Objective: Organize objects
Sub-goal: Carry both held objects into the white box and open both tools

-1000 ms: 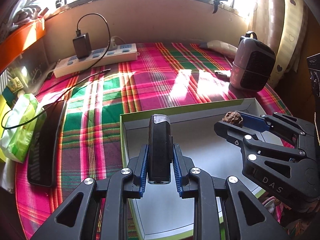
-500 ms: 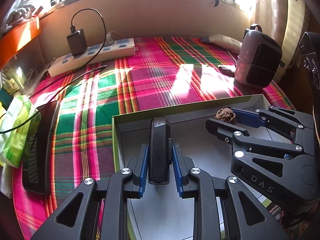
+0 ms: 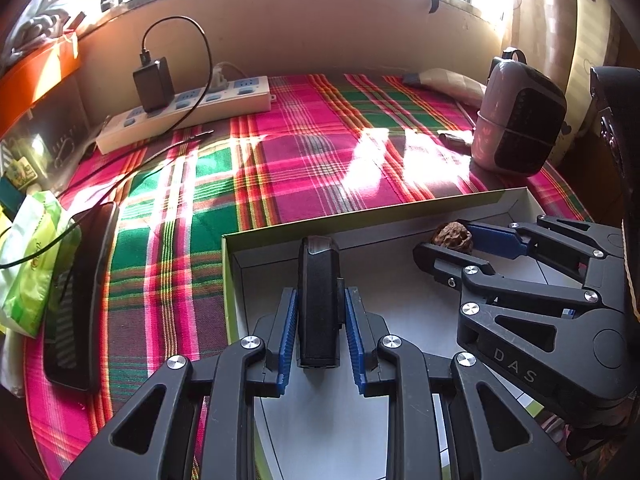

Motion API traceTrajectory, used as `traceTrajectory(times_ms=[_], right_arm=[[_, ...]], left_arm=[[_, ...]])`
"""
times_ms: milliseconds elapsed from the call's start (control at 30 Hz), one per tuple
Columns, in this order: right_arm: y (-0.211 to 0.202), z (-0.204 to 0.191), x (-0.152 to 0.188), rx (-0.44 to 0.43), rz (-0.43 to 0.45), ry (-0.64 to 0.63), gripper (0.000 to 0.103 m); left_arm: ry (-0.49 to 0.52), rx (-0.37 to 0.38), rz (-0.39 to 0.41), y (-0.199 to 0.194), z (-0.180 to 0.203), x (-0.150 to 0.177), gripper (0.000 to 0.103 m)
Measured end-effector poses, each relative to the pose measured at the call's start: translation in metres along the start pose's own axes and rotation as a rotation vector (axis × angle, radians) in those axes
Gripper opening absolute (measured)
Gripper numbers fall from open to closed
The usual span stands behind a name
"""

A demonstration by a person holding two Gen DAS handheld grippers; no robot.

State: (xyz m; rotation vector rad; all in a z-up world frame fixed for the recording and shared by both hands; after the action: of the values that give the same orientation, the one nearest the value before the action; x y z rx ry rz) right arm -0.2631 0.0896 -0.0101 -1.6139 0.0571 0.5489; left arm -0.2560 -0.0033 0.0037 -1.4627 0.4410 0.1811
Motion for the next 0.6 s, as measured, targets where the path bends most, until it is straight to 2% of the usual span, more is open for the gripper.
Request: traceTrajectory(times_ms=[267, 367, 600], right_arm=[[-0.0005, 0.0004, 0.0004, 0.009, 0.001, 0.009, 0.035], [-0.003, 0.0013, 0.0013, 0.005, 0.014, 0.019, 0.047], [-0.007, 0.0014, 0.0048, 0.015, 0.019, 0.026, 0.05]], left_arm=[[0.0, 0.0, -0.001, 0.0005, -0.001, -0.0012, 0.022], [-0.006, 0.0, 0.004, -0.0005, -0.0018, -0.0011, 0.024], [-0.016, -0.005, 0.016, -0.0081, -0.0018, 0.0015, 0.028]])
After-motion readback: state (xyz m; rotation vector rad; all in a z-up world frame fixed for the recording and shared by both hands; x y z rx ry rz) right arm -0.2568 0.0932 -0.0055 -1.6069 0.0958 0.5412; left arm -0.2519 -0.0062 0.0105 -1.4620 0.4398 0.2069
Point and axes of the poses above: each gripper's, at about its wrist camera, not at the fingertips, and y roughly the way its jaws point, z to its right, x to its underside, the point moved 2 cm from there along y, roughly the way its jaws point, and after that the axes turned 13 degrees about -z, right-handed, at the moved point
